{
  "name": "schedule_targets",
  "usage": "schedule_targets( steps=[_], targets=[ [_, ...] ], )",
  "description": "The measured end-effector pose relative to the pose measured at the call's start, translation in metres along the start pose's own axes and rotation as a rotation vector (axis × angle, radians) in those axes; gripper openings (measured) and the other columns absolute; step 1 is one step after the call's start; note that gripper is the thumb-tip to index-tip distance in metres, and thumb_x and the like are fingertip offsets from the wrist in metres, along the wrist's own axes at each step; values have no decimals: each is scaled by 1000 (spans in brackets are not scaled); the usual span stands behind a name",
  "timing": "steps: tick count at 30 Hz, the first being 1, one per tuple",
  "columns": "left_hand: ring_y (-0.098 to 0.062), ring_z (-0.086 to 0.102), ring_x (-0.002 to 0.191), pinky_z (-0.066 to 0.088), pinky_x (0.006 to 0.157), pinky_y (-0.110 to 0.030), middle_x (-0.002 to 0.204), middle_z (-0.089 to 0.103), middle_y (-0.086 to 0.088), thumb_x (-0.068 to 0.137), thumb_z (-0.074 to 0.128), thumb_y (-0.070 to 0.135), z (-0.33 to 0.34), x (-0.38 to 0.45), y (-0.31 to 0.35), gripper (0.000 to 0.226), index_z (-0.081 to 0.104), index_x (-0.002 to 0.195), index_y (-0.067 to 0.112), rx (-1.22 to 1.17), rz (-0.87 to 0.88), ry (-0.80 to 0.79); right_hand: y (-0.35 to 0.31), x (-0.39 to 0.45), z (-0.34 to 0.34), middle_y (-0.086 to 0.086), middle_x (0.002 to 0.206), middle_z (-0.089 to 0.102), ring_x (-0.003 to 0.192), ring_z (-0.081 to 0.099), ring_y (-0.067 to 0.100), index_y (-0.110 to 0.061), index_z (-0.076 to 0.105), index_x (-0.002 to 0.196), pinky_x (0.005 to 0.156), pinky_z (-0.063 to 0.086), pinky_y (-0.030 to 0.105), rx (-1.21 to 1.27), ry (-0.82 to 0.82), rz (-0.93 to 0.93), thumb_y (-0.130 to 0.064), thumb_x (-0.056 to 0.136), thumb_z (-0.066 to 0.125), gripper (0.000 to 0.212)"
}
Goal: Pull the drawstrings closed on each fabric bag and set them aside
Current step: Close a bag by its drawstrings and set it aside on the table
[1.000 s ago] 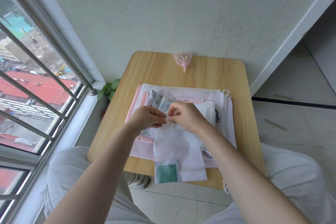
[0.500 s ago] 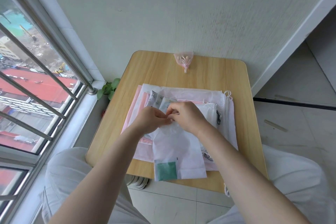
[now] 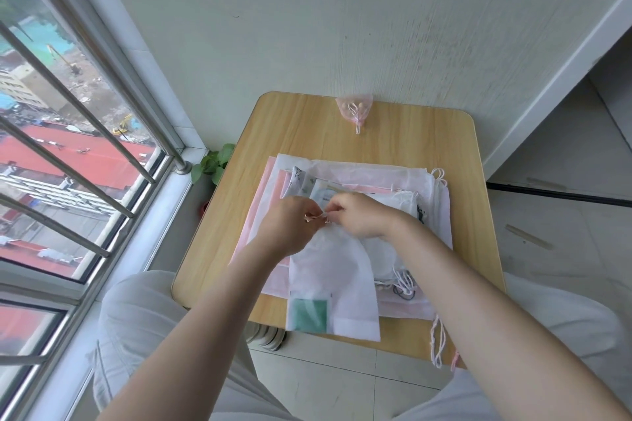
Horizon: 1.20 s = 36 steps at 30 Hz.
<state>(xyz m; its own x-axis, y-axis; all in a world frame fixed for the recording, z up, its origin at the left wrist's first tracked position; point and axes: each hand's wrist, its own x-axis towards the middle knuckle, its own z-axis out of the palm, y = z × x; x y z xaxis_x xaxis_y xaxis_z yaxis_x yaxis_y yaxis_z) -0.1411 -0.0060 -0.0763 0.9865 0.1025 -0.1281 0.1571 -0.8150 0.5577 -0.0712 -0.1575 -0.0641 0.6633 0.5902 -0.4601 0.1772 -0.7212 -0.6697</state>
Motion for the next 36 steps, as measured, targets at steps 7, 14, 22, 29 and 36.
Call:
schedule_targets(
  steps=[7,14,22,29,36],
  targets=[
    [-16,55,81,44,56,-29,88,57,5,75,80,22,17,-12,-1,26,62,93,16,31,132,414,14,5,5,1,72,49,62,43,12,-15,60,83,62,34,27,870,-146,224,-11,98,54,17],
    [-6,59,66,50,63,-21,77,66,9,78,73,17,23,-16,5,9,73,87,17,-132,111,363,9,1,6,-3,69,49,60,43,8,-18,57,79,61,33,25,947,-125,294,-13,99,51,22],
    [-9,55,71,36,61,-12,80,66,7,87,65,19,12,-2,9,7,70,85,15,-56,8,237,9,-3,4,3,70,55,60,50,11,-10,61,80,57,36,22,891,18,198,-3,91,63,14],
    [-19,42,70,34,61,-31,72,45,-1,97,38,17,-6,3,17,25,44,74,8,-147,-114,-117,11,-7,7,3,79,65,67,57,11,-5,72,93,65,45,21,598,243,135,-15,84,75,14],
    [-16,42,64,38,61,-28,69,47,1,100,43,24,-22,4,-10,32,45,71,12,128,-54,-243,14,0,-6,-5,85,62,83,55,10,-11,71,82,74,38,22,165,439,74,-16,87,71,7]
  ],
)
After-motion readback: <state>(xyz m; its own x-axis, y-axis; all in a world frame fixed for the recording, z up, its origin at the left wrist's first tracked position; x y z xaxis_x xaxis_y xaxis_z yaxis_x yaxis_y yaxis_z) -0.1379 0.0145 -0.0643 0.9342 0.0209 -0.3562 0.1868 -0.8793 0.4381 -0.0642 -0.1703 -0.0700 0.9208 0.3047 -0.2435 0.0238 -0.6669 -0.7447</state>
